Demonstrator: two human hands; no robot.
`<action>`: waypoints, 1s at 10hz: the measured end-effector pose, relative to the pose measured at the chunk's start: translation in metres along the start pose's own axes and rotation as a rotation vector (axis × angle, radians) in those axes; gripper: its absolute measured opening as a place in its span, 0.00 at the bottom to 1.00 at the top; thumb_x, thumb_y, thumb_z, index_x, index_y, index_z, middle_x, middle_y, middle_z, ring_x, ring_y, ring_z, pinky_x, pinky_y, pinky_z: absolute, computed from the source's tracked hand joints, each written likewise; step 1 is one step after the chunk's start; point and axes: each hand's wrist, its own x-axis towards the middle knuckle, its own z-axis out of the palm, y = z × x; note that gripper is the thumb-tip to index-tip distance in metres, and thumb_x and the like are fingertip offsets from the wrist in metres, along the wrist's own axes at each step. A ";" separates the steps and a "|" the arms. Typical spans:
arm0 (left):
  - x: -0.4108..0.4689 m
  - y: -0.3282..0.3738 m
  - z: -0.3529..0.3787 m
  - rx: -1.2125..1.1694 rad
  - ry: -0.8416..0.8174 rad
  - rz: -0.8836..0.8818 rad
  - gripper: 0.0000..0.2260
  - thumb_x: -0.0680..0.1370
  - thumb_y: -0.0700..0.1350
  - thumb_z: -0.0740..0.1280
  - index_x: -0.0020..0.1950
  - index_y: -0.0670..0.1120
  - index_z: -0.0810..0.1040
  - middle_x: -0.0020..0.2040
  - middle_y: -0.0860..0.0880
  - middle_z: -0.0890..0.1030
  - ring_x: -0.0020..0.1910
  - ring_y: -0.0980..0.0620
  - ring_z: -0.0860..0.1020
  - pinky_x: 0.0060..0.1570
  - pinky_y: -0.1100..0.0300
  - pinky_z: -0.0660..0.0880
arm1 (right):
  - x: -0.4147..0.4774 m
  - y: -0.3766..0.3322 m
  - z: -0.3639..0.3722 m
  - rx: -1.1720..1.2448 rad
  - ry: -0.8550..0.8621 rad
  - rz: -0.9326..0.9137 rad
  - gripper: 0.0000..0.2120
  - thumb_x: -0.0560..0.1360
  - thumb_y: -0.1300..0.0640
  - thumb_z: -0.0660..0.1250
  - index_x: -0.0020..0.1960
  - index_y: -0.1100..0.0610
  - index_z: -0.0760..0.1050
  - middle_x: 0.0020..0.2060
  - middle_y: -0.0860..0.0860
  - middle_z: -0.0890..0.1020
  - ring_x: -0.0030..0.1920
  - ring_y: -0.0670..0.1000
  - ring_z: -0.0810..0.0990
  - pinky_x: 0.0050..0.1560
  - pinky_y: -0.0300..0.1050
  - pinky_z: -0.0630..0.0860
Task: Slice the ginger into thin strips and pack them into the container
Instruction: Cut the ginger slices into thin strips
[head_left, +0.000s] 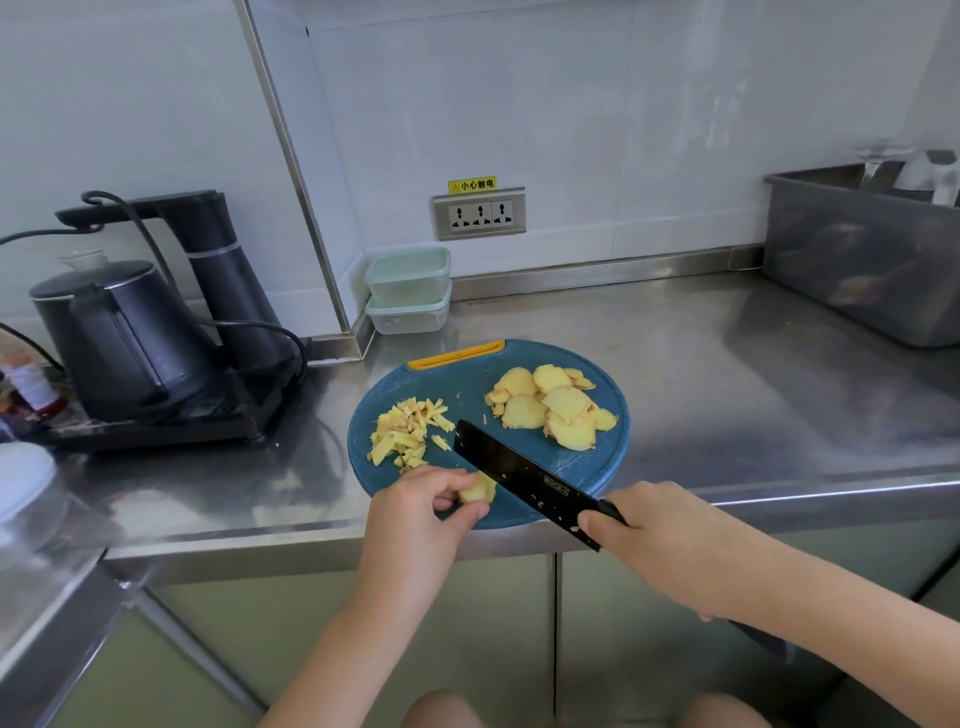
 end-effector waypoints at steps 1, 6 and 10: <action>-0.001 -0.001 0.000 0.001 0.004 0.023 0.12 0.68 0.40 0.77 0.50 0.51 0.84 0.44 0.66 0.77 0.42 0.67 0.77 0.42 0.78 0.70 | -0.001 -0.004 -0.006 -0.003 -0.053 0.053 0.16 0.82 0.49 0.53 0.39 0.55 0.66 0.30 0.48 0.68 0.21 0.44 0.67 0.22 0.32 0.63; 0.000 -0.009 0.001 0.013 0.010 0.097 0.14 0.67 0.40 0.77 0.51 0.51 0.84 0.46 0.65 0.78 0.43 0.63 0.78 0.45 0.78 0.70 | 0.011 -0.009 0.001 0.056 -0.097 0.147 0.22 0.82 0.46 0.51 0.34 0.57 0.65 0.29 0.48 0.70 0.24 0.44 0.69 0.26 0.34 0.67; -0.001 -0.006 0.000 0.020 0.009 0.081 0.13 0.67 0.41 0.77 0.51 0.50 0.84 0.46 0.61 0.81 0.41 0.65 0.78 0.44 0.79 0.70 | 0.003 0.002 0.004 0.182 -0.166 0.187 0.16 0.81 0.47 0.54 0.51 0.58 0.72 0.27 0.49 0.68 0.21 0.47 0.68 0.19 0.38 0.71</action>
